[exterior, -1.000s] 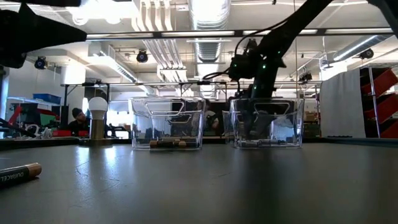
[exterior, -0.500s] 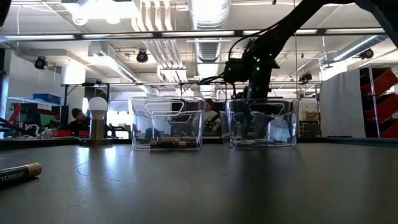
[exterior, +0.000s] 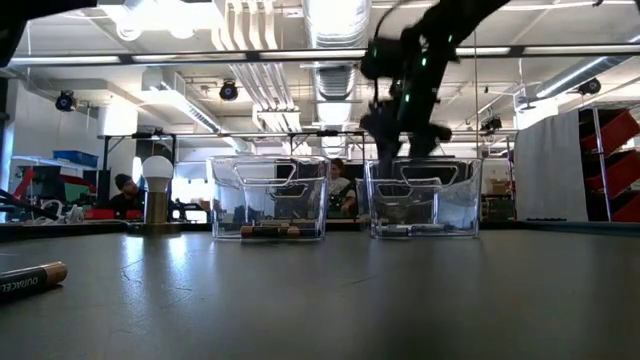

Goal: Sort batteries
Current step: Put the black battery into the left transparent bin

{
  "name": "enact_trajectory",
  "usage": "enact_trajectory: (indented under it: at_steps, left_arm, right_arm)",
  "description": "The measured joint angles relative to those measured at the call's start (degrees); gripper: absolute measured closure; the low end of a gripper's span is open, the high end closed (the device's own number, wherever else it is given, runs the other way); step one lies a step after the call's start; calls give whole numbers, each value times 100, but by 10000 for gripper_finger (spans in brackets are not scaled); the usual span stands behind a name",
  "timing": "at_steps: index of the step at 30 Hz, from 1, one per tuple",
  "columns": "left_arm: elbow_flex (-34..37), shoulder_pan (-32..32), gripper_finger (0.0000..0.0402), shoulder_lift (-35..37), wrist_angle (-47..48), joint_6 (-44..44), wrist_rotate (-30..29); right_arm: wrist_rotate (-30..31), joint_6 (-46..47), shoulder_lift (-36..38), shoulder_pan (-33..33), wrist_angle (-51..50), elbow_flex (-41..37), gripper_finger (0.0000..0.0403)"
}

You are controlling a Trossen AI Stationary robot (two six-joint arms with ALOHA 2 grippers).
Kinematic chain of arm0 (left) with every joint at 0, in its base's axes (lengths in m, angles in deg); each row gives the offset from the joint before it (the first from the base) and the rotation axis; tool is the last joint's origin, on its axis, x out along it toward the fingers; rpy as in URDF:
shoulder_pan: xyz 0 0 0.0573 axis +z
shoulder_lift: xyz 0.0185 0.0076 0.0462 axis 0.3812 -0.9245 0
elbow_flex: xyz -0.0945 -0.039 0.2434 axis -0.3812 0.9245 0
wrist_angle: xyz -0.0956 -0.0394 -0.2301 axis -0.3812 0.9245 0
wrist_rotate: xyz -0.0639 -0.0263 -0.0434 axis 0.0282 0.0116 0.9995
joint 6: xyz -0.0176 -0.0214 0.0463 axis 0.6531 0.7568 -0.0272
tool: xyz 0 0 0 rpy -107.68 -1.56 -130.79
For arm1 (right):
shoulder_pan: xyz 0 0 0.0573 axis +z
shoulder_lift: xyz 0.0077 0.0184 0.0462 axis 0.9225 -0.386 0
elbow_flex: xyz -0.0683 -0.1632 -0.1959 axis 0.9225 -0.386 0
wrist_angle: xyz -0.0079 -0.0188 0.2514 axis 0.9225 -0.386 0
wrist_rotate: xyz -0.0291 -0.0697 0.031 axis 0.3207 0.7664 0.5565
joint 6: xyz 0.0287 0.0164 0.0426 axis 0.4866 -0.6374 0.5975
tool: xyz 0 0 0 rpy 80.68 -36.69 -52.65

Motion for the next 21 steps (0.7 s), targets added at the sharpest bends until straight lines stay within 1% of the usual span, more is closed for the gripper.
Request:
enact_trajectory:
  at_steps: [2,4,8,10,12,15,18,21]
  left_arm:
    - [0,49,147,-101,-76,2,-2]
    - [0,77,139,-143,-78,-17,-7]
    - [-68,72,123,-139,-95,-59,135]
    - [-270,67,117,-156,-66,-153,348]
    - [-543,93,115,-321,166,-160,604]
    - [-959,166,115,-758,1040,312,762]
    - [-1475,273,117,-1180,2358,1365,860]
    - [-2164,395,117,-1600,4042,2413,1506]
  right_arm:
    - [505,-239,293,394,76,-2,61]
    - [805,-446,578,856,250,-43,56]
    - [878,-673,1107,1976,806,-308,53]
    - [883,-607,1362,2664,1061,-549,55]
    - [935,-366,1585,3433,1439,-894,55]
    - [1308,88,1754,4692,2215,-1505,53]
    - [1819,576,1729,5894,2635,-1795,47]
    - [2618,918,1526,6833,2605,-1681,42]
